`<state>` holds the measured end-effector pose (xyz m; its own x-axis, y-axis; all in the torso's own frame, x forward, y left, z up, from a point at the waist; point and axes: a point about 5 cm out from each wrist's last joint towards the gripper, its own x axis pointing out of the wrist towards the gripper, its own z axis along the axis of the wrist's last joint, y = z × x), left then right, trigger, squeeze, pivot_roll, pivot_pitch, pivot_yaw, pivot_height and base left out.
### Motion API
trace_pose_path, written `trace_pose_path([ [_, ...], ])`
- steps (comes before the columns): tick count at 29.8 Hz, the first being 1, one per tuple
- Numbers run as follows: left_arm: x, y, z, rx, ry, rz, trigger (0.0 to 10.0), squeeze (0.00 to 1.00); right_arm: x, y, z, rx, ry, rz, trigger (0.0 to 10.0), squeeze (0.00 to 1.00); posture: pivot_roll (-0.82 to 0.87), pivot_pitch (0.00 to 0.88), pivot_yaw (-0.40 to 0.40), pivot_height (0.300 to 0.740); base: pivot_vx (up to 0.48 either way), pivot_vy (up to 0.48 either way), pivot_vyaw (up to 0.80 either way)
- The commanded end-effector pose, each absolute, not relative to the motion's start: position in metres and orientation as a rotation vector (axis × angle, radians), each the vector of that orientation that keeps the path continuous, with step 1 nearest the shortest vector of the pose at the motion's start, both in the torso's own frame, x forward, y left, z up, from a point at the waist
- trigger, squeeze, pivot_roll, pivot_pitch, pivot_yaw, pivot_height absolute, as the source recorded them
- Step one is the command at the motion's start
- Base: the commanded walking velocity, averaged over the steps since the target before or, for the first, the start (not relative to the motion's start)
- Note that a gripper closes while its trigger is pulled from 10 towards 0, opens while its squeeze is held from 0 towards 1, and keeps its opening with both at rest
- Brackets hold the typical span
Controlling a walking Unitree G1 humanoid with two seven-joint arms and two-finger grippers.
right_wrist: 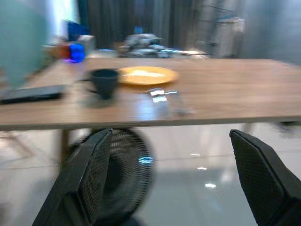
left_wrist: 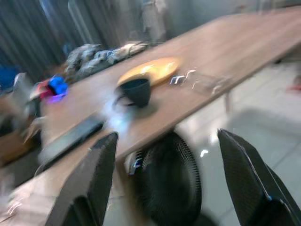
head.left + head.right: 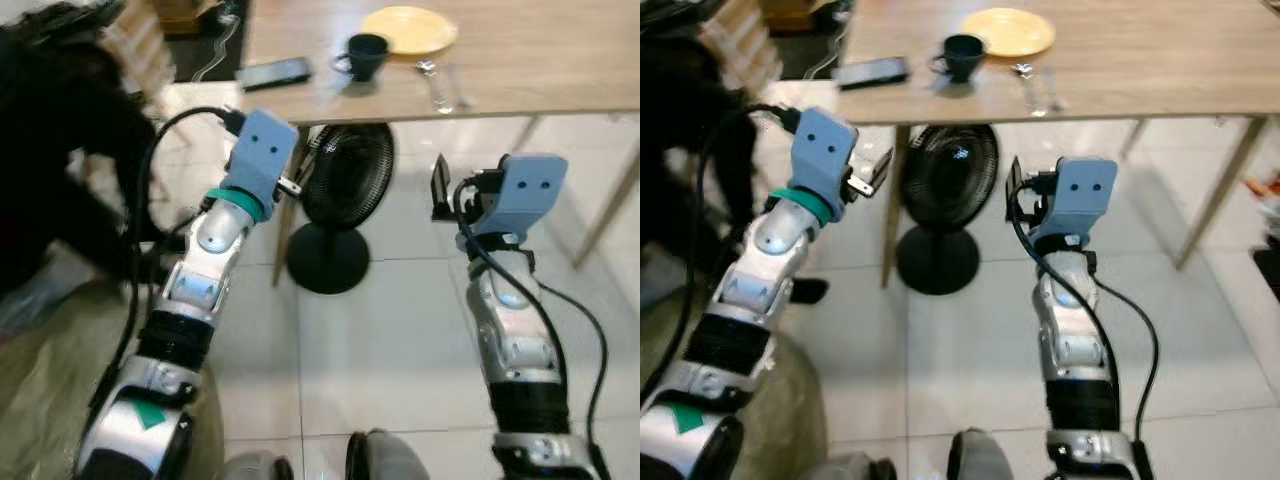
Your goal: Setting the table
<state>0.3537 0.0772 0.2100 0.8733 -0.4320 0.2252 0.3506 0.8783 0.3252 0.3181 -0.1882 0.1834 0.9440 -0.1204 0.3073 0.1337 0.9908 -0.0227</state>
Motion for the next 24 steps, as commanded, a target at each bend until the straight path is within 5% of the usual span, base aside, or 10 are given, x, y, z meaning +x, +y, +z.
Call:
trace_pose_path([
  [1,0.355,0.086,0.207,0.290,-0.284,-0.396,10.0,0.00,0.318,-0.184,0.180,-0.031,-0.298,-0.123,10.0,0.00,0.03,0.000,0.073,0.740,0.480,0.000,-0.80],
  [24,0.355,0.094,0.208,0.294,-0.298,-0.342,10.0,0.00,0.329,-0.168,0.193,-0.066,-0.335,-0.033,10.0,0.00,0.06,0.000,0.021,0.740,0.475,0.000,-0.03],
])
